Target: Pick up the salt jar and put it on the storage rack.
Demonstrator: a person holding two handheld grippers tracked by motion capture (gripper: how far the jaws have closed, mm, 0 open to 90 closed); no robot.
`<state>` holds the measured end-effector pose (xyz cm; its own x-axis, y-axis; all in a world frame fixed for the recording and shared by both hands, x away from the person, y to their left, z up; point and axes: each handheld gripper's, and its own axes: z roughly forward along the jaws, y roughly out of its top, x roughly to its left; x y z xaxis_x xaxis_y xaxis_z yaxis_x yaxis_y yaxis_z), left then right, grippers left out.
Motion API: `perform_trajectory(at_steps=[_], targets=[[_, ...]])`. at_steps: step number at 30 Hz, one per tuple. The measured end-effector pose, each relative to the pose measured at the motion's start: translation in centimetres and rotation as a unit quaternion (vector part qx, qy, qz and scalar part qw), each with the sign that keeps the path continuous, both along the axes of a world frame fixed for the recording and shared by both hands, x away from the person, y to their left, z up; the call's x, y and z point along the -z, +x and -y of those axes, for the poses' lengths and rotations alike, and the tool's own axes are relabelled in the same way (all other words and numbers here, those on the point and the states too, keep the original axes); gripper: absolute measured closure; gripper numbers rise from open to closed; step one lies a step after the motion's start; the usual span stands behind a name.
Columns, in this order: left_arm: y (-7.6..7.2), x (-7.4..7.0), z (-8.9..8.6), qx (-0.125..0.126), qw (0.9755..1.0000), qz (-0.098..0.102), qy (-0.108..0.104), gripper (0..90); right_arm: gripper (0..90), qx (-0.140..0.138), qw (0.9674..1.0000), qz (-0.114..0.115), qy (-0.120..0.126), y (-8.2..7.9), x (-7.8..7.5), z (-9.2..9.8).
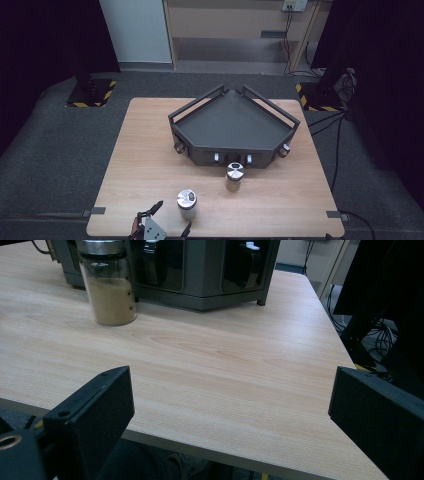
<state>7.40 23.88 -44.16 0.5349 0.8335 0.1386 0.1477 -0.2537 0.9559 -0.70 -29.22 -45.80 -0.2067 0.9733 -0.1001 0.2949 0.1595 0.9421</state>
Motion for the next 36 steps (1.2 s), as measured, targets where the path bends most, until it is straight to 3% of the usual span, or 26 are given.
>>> perform_trajectory(at_steps=[10, 16, 22, 29, 36], targets=[[0.5, -0.3, -0.2, 0.002, 0.9998, -0.018, 0.002, 0.0, 4.4, 0.000, 1.0000, 0.000, 0.000, 0.1, 0.0, 0.0], [0.6, -0.2, 0.1, 0.003, 0.9998, -0.018, 0.001, 0.0, 4.4, -0.006, 1.0000, 0.000, 0.002, 0.1, 0.0, 0.0], [1.8, 0.2, 0.6, -0.002, 0.9993, -0.037, -0.010, 0.0, 4.4, -0.010, 0.9999, -0.001, 0.002, 0.3, 0.0, 0.0], [2.9, 0.9, 1.4, -0.004, 0.9995, -0.032, -0.003, 0.0, 4.4, -0.015, 0.9999, -0.003, -0.001, 0.4, 0.0, -0.1], [4.6, 1.7, 2.1, -0.012, 0.9981, -0.060, -0.007, 2.9, 4.4, -0.017, 0.9998, -0.004, -0.003, 0.5, 0.0, -0.2]])
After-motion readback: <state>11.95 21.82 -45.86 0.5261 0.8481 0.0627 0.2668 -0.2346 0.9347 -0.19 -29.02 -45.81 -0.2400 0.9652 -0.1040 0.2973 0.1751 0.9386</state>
